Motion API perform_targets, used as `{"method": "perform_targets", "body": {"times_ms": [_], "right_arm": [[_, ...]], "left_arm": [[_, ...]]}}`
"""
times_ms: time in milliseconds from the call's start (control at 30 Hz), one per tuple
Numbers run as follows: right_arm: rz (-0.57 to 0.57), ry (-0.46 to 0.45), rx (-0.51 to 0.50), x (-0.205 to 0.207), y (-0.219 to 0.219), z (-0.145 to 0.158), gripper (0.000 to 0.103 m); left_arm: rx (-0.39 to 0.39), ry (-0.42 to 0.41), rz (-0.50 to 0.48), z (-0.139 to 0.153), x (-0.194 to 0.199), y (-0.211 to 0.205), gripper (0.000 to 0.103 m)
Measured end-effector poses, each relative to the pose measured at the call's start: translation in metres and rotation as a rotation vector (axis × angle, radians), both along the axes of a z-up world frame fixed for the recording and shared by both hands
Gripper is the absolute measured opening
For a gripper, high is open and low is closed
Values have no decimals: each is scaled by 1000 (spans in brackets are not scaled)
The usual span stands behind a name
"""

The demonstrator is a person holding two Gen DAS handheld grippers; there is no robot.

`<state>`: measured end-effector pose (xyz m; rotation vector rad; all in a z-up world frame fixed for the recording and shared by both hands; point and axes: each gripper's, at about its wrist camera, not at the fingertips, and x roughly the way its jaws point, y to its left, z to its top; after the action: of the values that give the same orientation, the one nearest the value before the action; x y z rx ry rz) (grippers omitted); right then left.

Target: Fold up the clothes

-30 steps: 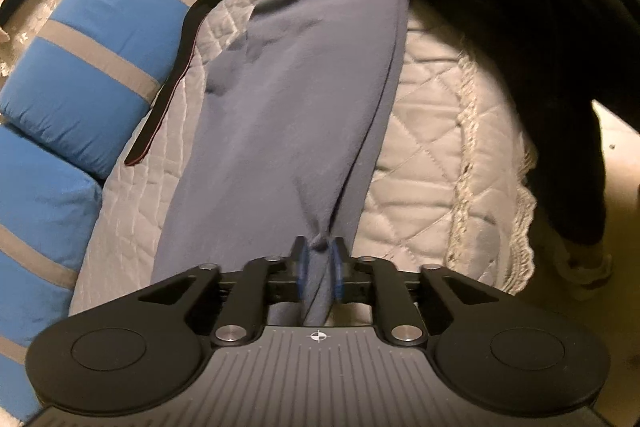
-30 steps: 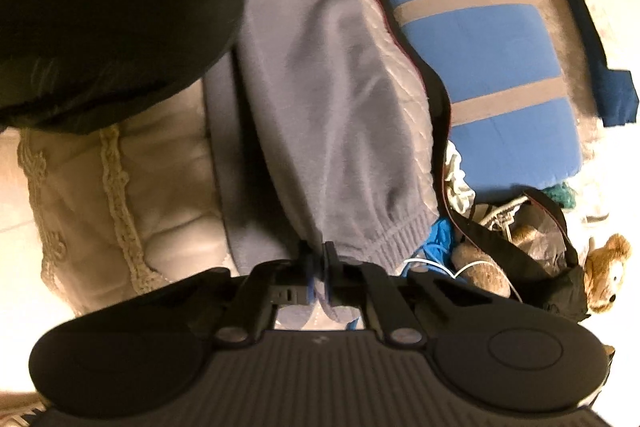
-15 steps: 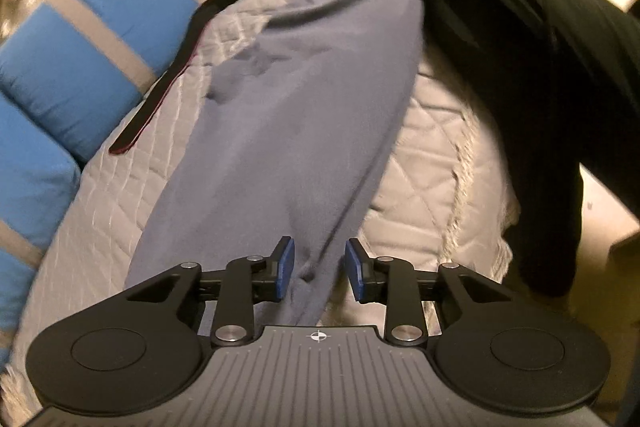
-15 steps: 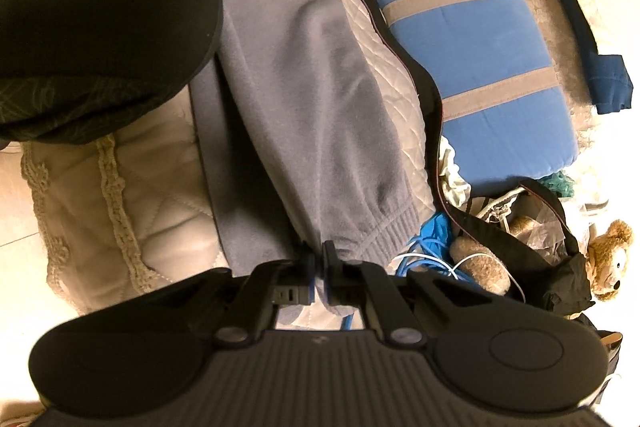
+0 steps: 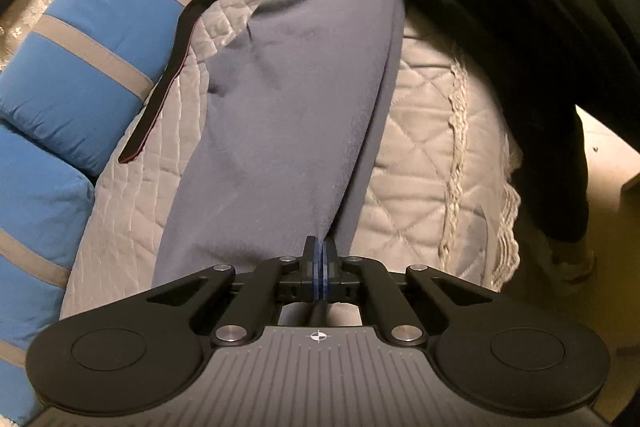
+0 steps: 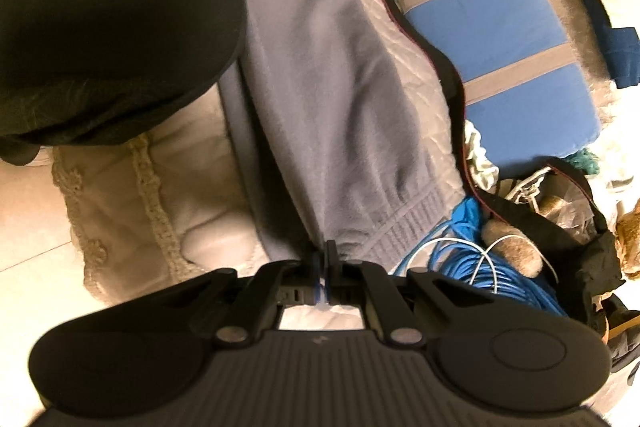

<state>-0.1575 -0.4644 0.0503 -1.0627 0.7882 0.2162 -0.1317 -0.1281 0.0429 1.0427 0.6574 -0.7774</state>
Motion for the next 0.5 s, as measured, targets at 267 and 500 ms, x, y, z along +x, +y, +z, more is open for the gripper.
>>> {"method": "perform_targets", "body": {"times_ms": [267, 500], "right_arm": [[-43, 1, 34, 4, -2, -10, 37], [-183, -30, 309, 5, -20, 32, 72]], "left_arm": [[16, -11, 16, -11, 3, -5, 5], [-68, 61, 66, 23, 13, 13, 42]]}}
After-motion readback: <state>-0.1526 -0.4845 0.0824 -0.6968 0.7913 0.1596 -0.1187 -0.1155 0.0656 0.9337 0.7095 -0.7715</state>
